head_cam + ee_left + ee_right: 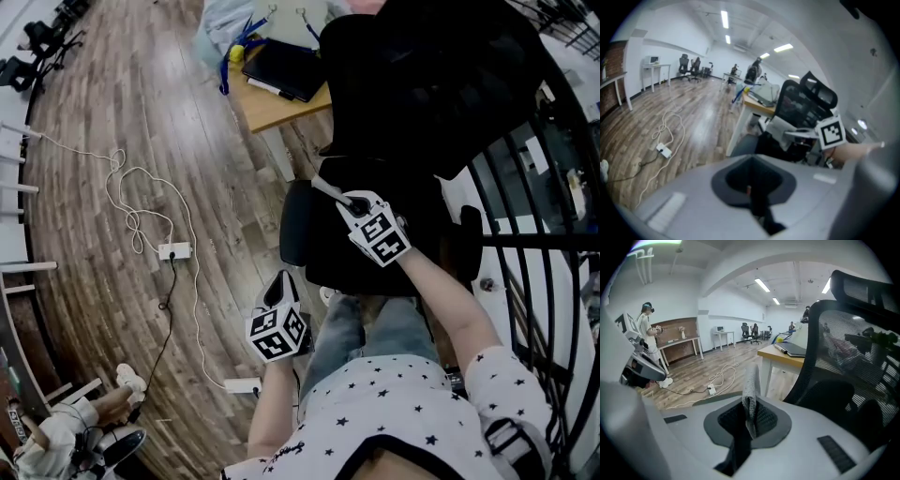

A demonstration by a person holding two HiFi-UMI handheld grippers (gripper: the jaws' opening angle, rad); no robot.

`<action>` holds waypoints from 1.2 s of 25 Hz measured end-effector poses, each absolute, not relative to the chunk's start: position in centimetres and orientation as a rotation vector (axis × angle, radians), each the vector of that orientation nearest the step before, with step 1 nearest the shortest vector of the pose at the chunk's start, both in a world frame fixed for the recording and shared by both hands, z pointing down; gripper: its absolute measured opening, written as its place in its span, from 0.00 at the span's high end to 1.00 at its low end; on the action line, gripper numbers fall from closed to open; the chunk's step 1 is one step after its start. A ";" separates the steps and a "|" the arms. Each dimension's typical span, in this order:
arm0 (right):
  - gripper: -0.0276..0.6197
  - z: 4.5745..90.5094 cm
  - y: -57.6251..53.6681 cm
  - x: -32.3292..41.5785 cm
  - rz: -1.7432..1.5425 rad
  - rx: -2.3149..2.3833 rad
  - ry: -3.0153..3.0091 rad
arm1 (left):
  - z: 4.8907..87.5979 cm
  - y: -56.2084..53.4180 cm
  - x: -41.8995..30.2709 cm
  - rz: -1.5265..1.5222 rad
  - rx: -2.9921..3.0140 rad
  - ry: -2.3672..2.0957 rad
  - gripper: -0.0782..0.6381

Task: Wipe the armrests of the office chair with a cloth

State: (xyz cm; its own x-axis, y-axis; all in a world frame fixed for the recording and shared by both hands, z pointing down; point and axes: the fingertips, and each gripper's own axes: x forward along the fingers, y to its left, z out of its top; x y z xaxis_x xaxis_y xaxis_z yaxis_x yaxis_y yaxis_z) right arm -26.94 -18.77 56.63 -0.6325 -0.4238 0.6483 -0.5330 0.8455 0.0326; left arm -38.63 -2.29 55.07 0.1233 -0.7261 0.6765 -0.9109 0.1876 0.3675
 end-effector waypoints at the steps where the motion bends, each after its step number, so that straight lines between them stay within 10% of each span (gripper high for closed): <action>1: 0.92 57.2 -19.1 -27.3 0.204 0.684 -2.336 | 55.4 -2.3 -38.7 0.291 1.577 -1.638 0.88; 30: 0.92 68.4 -22.9 -33.9 0.090 0.558 -2.119 | 59.7 -2.0 -39.0 0.304 1.545 -1.565 0.88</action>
